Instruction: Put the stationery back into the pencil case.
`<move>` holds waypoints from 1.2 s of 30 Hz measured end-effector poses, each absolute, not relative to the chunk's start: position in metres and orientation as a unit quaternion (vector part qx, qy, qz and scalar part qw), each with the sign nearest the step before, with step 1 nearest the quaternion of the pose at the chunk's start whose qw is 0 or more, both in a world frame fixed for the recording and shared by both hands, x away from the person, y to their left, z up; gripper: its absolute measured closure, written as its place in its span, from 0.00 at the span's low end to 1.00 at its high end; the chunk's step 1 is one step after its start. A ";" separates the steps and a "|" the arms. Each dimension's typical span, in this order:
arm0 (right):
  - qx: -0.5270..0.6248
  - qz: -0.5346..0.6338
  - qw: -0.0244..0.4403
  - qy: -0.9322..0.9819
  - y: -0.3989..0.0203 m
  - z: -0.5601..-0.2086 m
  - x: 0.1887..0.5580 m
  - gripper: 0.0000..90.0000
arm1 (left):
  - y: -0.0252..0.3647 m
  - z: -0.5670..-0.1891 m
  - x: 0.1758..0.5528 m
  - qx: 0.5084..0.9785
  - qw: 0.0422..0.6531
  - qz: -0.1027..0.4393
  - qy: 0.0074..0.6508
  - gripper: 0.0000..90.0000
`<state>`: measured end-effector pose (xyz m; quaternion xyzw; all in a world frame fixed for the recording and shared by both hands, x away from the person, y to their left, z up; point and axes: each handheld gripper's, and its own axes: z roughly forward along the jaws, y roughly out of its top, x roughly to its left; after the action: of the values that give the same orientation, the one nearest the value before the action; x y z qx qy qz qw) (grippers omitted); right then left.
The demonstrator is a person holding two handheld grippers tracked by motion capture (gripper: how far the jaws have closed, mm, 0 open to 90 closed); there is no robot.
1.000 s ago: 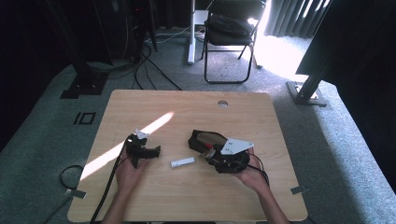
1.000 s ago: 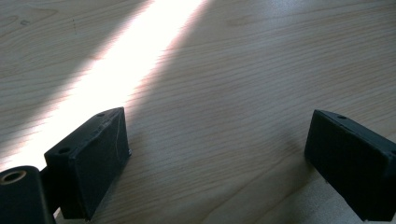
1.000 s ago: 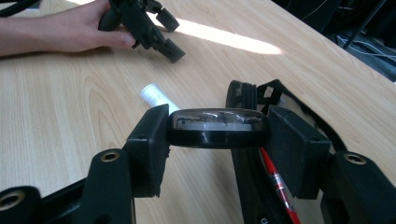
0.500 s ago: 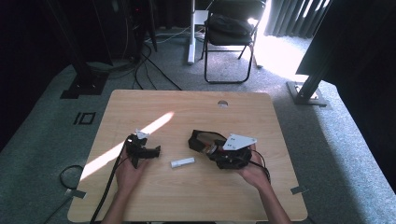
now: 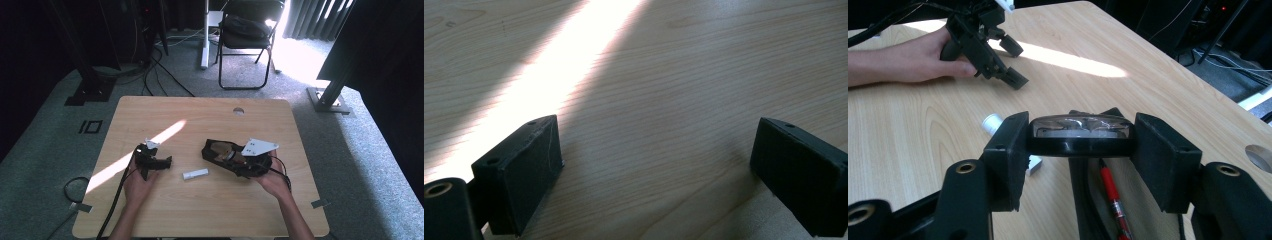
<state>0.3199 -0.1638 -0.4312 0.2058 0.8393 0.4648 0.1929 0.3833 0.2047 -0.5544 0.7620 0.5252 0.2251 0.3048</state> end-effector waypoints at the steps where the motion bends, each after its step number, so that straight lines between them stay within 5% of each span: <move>1: 0.208 0.467 0.192 0.838 -0.165 -0.430 0.321 0.46 | 0.205 -0.554 0.383 0.762 0.305 0.225 0.525 0.07; 36: 0.248 0.468 0.206 0.823 -0.175 -0.426 0.353 0.46 | 0.205 -0.554 0.383 0.762 0.304 0.224 0.525 0.07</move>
<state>0.3527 -0.1748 -0.4259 0.2477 0.8232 0.4676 0.2058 0.3833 0.2048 -0.5542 0.7624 0.5252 0.2243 0.3043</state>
